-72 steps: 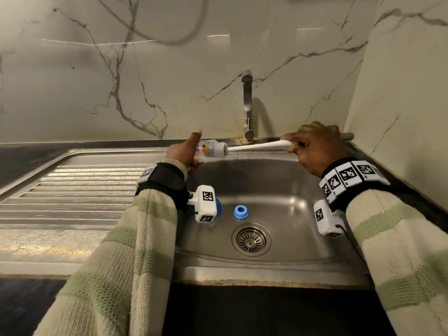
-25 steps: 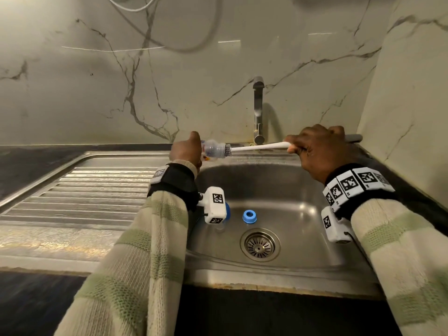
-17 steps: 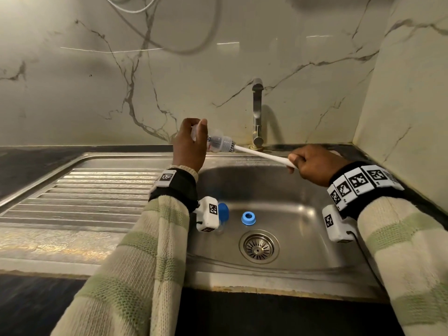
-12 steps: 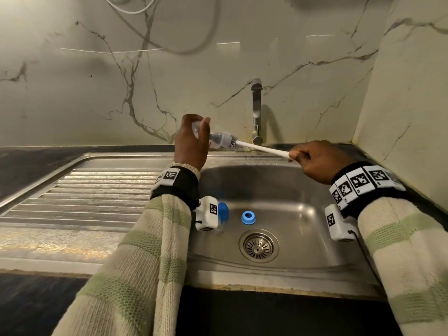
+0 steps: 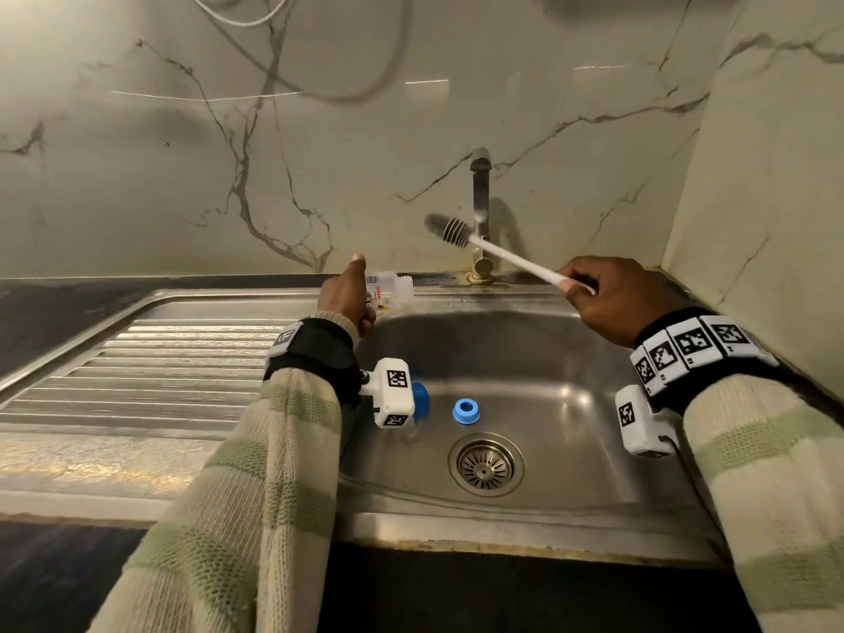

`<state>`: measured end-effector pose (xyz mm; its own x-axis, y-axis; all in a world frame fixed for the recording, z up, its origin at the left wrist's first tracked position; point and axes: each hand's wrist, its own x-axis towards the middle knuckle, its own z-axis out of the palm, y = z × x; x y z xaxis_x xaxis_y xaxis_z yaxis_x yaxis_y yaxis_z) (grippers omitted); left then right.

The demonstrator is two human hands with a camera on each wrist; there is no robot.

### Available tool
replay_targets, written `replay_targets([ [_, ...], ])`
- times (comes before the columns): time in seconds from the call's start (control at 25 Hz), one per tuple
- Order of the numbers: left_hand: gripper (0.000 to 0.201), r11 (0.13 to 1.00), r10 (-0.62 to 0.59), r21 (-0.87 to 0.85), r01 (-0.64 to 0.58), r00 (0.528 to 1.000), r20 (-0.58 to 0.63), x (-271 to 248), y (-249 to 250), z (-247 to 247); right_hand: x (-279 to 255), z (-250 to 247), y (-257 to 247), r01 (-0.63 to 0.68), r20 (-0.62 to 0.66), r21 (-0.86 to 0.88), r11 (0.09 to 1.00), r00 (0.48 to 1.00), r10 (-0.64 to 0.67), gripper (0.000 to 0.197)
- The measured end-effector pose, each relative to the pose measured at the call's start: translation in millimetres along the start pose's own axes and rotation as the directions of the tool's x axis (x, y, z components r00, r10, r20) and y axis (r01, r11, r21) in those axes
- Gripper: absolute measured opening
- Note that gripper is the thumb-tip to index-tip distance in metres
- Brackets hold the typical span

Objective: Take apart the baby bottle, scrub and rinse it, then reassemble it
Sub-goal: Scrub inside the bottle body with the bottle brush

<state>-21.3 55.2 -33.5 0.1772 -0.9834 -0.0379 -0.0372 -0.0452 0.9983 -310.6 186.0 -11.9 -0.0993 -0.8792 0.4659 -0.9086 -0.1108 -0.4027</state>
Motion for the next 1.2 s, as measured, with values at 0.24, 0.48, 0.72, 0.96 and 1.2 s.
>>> replay_targets([
  [0.24,0.031,0.988,0.134,0.074,-0.136,0.991,0.028,-2,8,4,2,15,-3,-0.002,0.167,0.106,0.994,0.986,-0.016,0.028],
  [0.48,0.023,0.974,0.212,0.084,-0.21,0.977,-0.017,-1,7,2,2,13,-4,-0.037,0.213,0.137,0.99,0.977,0.007,0.027],
  [0.72,0.025,0.964,0.252,0.098,-0.247,0.967,-0.047,-1,6,-2,0,11,-8,-0.044,0.255,0.145,0.988,0.967,0.005,0.021],
  [0.96,0.013,0.975,0.223,0.033,-0.222,0.974,-0.031,-1,6,-4,-3,10,-12,-0.04,0.251,0.102,0.994,0.968,0.013,0.023],
  [1.2,0.012,0.973,0.229,-0.016,-0.23,0.972,-0.049,3,6,-5,-4,13,-11,-0.056,0.245,0.156,0.986,0.969,0.016,0.017],
])
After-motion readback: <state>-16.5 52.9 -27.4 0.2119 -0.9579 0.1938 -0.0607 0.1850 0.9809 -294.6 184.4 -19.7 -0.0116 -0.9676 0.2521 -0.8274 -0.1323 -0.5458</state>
